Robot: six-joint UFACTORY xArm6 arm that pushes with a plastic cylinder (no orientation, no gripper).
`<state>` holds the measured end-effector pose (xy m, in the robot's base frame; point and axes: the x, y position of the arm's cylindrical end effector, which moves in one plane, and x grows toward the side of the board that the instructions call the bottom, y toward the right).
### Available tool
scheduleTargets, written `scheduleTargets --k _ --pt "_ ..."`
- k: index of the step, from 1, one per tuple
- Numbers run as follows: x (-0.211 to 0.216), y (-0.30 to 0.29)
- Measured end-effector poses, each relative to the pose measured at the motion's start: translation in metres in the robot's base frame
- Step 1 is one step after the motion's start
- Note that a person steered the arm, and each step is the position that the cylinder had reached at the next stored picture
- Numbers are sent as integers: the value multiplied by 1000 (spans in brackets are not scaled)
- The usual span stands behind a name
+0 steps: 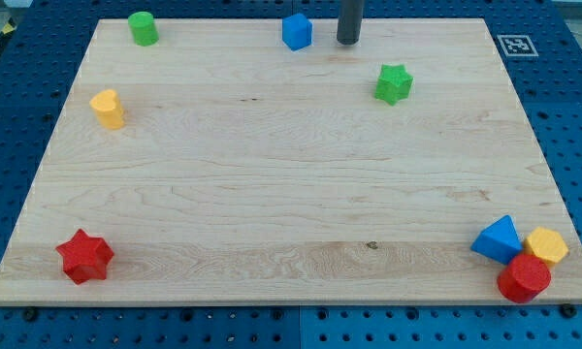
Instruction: Move the green star downwards
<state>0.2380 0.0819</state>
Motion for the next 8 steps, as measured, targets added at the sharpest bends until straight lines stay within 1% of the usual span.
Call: scheduleTargets --k 2,5,7,8 --pt "28 0" --pt "44 14" --pt "73 17" --pt "74 18"
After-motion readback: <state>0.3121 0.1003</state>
